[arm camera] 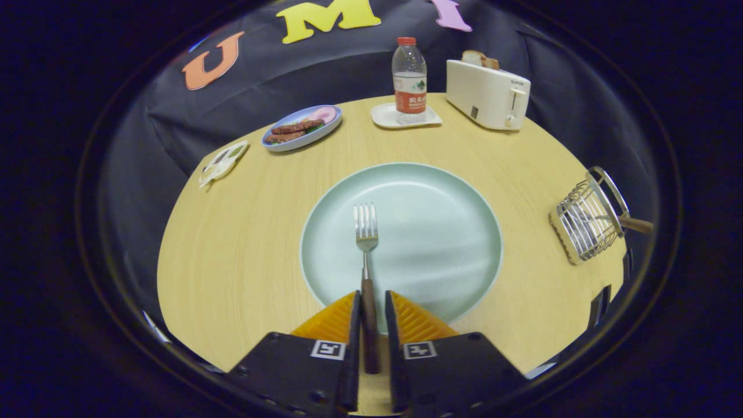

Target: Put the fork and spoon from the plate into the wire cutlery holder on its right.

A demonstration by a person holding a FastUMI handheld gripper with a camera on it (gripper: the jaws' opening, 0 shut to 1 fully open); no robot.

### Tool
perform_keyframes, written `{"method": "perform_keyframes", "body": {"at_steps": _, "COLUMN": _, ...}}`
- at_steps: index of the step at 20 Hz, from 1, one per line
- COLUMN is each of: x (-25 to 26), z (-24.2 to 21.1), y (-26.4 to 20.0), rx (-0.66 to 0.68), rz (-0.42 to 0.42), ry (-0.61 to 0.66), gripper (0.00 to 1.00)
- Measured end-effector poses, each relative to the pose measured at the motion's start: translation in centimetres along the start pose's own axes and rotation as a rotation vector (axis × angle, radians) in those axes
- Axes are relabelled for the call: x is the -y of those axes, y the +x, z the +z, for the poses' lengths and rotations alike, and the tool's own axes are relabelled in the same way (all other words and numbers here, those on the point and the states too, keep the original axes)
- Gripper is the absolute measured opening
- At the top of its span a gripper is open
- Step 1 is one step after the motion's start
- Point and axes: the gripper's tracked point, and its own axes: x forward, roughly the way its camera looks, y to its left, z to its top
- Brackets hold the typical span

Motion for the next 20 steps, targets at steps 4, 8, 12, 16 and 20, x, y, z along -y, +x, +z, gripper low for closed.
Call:
{"method": "perform_keyframes", "body": {"at_steps": 4, "x": 1.0, "z": -0.2, "y": -0.8, "rx": -0.023, "rz": 0.022, "ry": -0.002, "gripper": 0.08}}
{"method": "perform_keyframes", "body": {"at_steps": 8, "x": 3.0, "z": 0.4, "y": -2.7, "rx": -0.005, "rz": 0.027, "ry": -0.070, "gripper": 0.01}}
{"method": "perform_keyframes", "body": {"at_steps": 12, "x": 5.9, "z": 1.6, "y": -5.3, "rx": 0.002, "rz": 0.052, "ry": -0.130, "gripper": 0.01}}
{"method": "perform_keyframes", "body": {"at_steps": 16, "x": 9.9, "z": 3.2, "y": -7.8, "rx": 0.020, "rz": 0.056, "ry": -0.152, "gripper": 0.01}}
{"method": "perform_keyframes", "body": {"at_steps": 20, "x": 13.9, "z": 4.3, "y": -9.5, "rx": 0.034, "rz": 0.046, "ry": -0.151, "gripper": 0.01}}
